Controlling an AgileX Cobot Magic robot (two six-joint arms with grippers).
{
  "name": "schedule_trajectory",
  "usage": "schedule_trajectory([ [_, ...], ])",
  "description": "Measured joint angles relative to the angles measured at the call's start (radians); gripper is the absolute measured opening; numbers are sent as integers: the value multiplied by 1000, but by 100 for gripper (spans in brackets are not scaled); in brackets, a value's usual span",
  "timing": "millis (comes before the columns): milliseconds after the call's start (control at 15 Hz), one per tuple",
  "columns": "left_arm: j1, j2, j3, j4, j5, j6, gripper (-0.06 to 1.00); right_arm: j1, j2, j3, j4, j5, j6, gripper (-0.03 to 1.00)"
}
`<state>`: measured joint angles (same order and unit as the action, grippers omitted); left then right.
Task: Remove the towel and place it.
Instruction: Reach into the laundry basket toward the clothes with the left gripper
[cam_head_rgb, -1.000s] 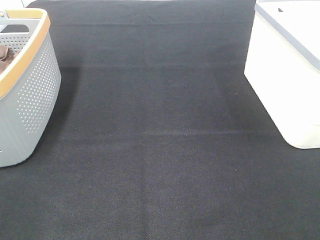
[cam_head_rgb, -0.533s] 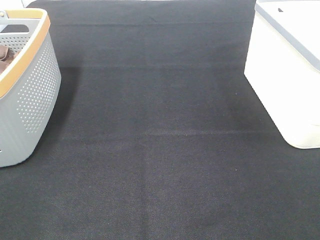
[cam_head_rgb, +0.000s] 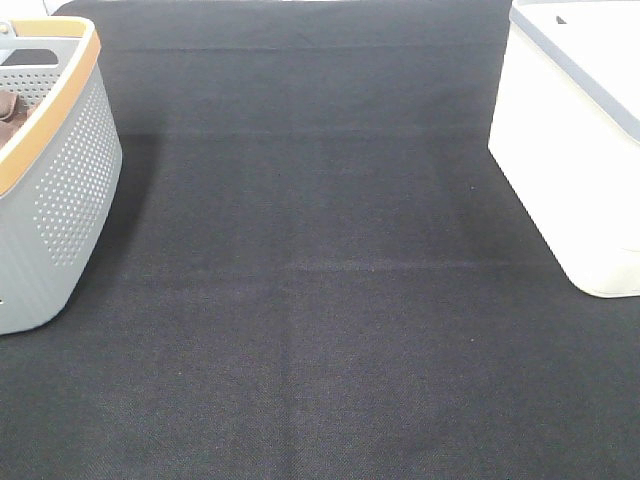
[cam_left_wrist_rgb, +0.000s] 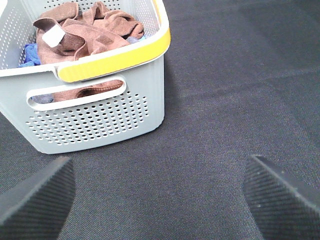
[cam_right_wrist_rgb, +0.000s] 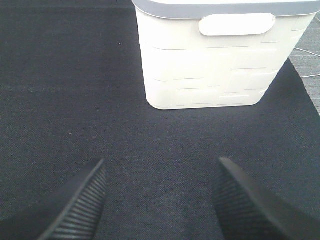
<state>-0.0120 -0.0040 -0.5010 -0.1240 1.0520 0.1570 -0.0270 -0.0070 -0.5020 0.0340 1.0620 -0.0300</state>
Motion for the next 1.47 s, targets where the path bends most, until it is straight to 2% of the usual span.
schedule_trajectory([
  [1467,0,0,0,0,0,0,87,0,0,0,0,0,0,59],
])
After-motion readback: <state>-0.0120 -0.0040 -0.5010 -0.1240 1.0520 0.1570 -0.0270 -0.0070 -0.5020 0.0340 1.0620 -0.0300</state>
